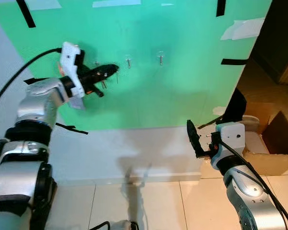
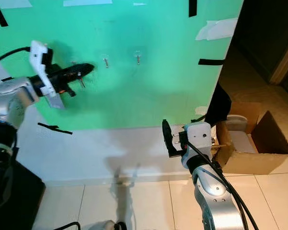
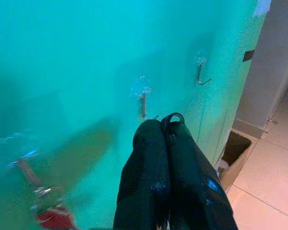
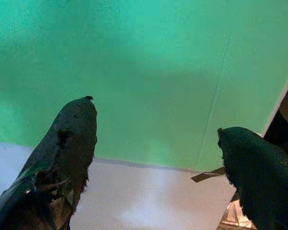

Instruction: Hang keys on a hook

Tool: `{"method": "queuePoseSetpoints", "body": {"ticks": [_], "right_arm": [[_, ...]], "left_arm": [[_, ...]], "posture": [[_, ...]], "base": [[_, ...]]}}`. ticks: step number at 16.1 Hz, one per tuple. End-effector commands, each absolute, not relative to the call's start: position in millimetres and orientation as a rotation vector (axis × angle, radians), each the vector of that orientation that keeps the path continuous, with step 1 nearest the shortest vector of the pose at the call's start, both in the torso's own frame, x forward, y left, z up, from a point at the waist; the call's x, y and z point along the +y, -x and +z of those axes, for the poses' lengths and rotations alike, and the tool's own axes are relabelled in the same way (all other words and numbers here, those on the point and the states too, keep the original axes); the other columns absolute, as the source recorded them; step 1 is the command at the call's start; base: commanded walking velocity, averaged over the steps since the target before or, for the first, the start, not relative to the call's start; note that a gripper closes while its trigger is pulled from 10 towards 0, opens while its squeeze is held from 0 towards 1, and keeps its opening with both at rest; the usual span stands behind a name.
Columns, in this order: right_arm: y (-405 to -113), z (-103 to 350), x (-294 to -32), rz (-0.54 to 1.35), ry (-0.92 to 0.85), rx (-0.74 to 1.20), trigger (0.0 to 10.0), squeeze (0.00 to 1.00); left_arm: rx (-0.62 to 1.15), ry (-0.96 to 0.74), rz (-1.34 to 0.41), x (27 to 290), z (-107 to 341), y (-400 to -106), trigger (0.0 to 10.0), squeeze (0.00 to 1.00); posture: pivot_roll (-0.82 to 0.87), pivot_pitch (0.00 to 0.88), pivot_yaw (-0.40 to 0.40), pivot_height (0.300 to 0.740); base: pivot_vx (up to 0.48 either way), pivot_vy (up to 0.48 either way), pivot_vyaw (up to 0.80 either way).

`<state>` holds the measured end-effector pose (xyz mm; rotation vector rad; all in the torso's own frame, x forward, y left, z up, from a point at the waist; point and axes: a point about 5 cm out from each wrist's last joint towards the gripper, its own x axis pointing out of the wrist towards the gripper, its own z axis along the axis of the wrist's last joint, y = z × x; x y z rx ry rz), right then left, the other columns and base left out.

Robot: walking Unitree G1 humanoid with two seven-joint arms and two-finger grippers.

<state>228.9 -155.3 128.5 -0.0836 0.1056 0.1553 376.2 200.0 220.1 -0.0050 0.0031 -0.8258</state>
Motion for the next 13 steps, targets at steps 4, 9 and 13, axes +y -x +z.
{"method": "queuePoseSetpoints", "body": {"ticks": [4,9,13], "right_arm": [[-228,128,-154,0.15,0.074,0.119,10.0,0.0],[-226,131,-151,0.18,0.064,0.11,10.0,0.0],[-226,149,-141,0.306,0.077,0.048,10.0,0.0]], "left_arm": [[0.044,-0.022,-0.766,197,218,-384,10.0,0.0],[0.044,0.01,-0.81,189,219,-387,10.0,0.0],[0.052,0.007,-0.839,180,217,-389,10.0,0.0]], "posture": [[-0.11,0.0,0.139,0.74],[-0.12,0.0,0.148,0.74],[-0.13,0.0,0.152,0.74]], "base": [[0.0,0.0,0.0],[0.0,0.0,0.0],[0.0,0.0,0.0]]}}
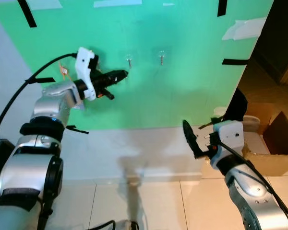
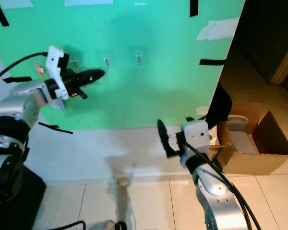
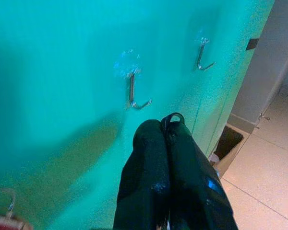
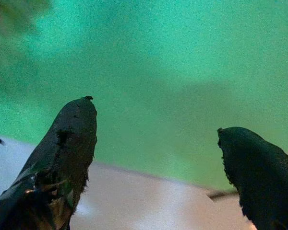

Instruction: Hang keys on a hook

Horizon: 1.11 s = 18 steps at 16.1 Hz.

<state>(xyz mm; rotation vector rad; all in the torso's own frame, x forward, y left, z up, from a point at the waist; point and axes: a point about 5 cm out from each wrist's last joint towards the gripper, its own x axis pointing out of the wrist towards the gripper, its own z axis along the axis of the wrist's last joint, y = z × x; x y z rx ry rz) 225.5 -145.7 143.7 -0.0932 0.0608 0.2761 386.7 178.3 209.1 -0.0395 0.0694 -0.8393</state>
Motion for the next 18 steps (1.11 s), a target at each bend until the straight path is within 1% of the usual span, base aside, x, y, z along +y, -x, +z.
{"method": "queuePoseSetpoints", "body": {"ticks": [1,3,5,7,10,18], "right_arm": [[-227,156,-138,0.329,0.075,0.02,10.0,0.0],[-227,165,-130,0.391,0.079,-0.018,10.0,0.0],[-227,168,-128,0.408,0.087,-0.025,10.0,0.0],[-228,168,-129,0.403,0.091,-0.025,10.0,0.0],[-229,169,-131,0.393,0.094,-0.018,10.0,0.0],[-230,169,-134,0.363,0.093,-0.013,10.0,0.0]], "left_arm": [[0.05,0.008,-0.831,180,218,-390,10.0,0.0],[0.045,0.009,-0.835,178,219,-391,10.0,0.0],[0.04,0.011,-0.834,177,221,-392,10.0,0.0],[0.039,0.005,-0.822,177,222,-394,10.0,0.0],[0.058,0.0,-0.744,180,220,-398,10.0,0.0],[0.08,-0.02,-0.749,167,215,-401,10.0,0.0]], "posture": [[-0.14,0.0,0.152,0.74],[-0.14,0.0,0.15,0.74],[-0.14,0.0,0.15,0.74],[-0.14,0.0,0.151,0.74],[-0.14,0.0,0.154,0.74],[-0.15,0.0,0.158,0.74]], "base": [[0.0,0.0,0.0],[0.0,0.0,0.0],[0.0,0.0,0.0],[0.0,0.0,0.0],[0.0,0.0,0.0],[0.0,0.0,0.0]]}}
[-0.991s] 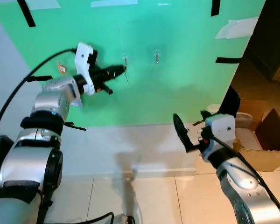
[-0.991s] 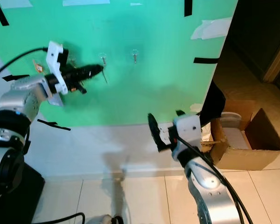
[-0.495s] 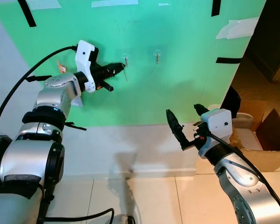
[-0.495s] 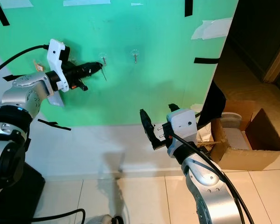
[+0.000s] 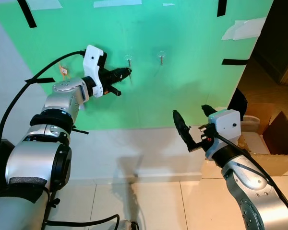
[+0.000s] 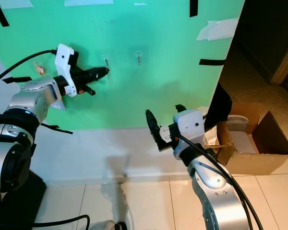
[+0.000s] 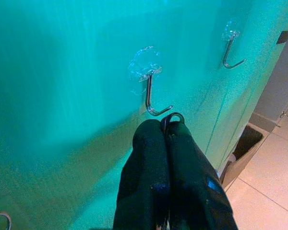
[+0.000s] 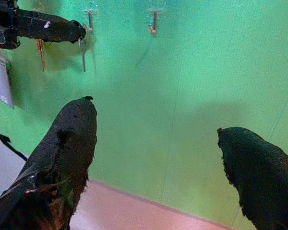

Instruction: Hang keys on a hook

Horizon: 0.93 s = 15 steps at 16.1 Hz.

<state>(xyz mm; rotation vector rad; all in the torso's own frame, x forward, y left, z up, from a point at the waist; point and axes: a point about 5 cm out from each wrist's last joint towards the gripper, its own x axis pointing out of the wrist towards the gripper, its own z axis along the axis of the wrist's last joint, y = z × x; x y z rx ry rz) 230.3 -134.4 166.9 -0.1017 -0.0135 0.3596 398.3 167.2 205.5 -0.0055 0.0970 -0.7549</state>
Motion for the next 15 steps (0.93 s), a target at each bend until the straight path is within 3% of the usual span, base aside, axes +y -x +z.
{"method": "queuePoseSetpoints", "body": {"ticks": [1,15], "right_arm": [[-230.2,168.9,-133.9,0.361,0.093,-0.013,10.0,0.0],[-229.7,170.3,-134.4,0.354,0.088,-0.02,10.0,0.0]], "left_arm": [[0.082,-0.023,-0.749,166.0,215.0,-401.3,10.0,0.0],[0.068,-0.041,-0.732,161.5,220.6,-404.8,10.0,0.0]], "posture": [[-0.15,0.0,0.159,0.74],[-0.16,0.0,0.167,0.74]], "base": [[0.0,0.0,0.0],[0.0,0.0,0.0]]}}
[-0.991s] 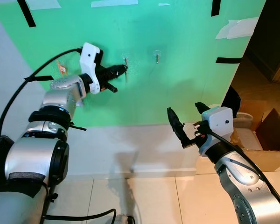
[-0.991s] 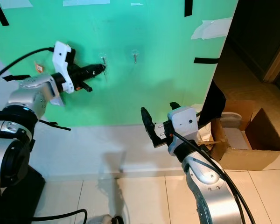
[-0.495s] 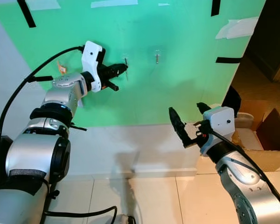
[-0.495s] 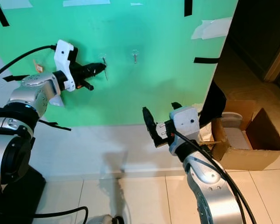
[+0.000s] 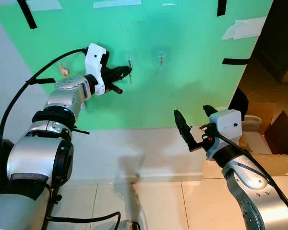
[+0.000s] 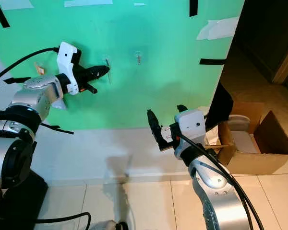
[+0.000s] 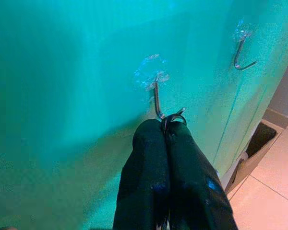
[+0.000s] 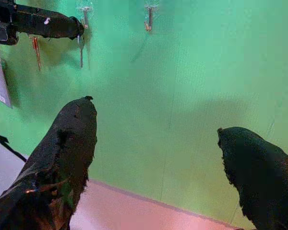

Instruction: Hang keys on a hook

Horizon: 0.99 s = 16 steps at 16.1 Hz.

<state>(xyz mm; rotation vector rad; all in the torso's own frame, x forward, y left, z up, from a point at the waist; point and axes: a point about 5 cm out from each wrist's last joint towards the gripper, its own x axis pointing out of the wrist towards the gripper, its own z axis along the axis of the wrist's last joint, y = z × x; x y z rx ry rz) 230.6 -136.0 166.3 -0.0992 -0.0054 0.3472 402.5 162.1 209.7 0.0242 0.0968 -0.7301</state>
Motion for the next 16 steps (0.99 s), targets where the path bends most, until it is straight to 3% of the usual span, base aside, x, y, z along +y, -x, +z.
{"method": "queuePoseSetpoints", "body": {"ticks": [1,6,16], "right_arm": [[-229.4,170.6,-134.4,0.355,0.087,-0.02,10.0,0.0],[-227.8,169.6,-134.1,0.357,0.087,-0.017,10.0,0.0],[-227.4,169.2,-133.4,0.361,0.077,-0.009,10.0,0.0]], "left_arm": [[0.055,-0.036,-0.755,158.6,224.1,-404.9,10.0,0.0],[0.048,-0.038,-0.783,156.0,224.9,-404.3,10.0,0.0],[0.098,-0.06,-0.661,160.8,217.5,-407.9,10.0,0.0]], "posture": [[-0.16,0.0,0.167,0.74],[-0.17,0.0,0.17,0.74],[-0.17,0.0,0.166,0.74]], "base": [[0.0,0.0,0.0],[0.0,0.0,0.0],[0.0,0.0,0.0]]}}
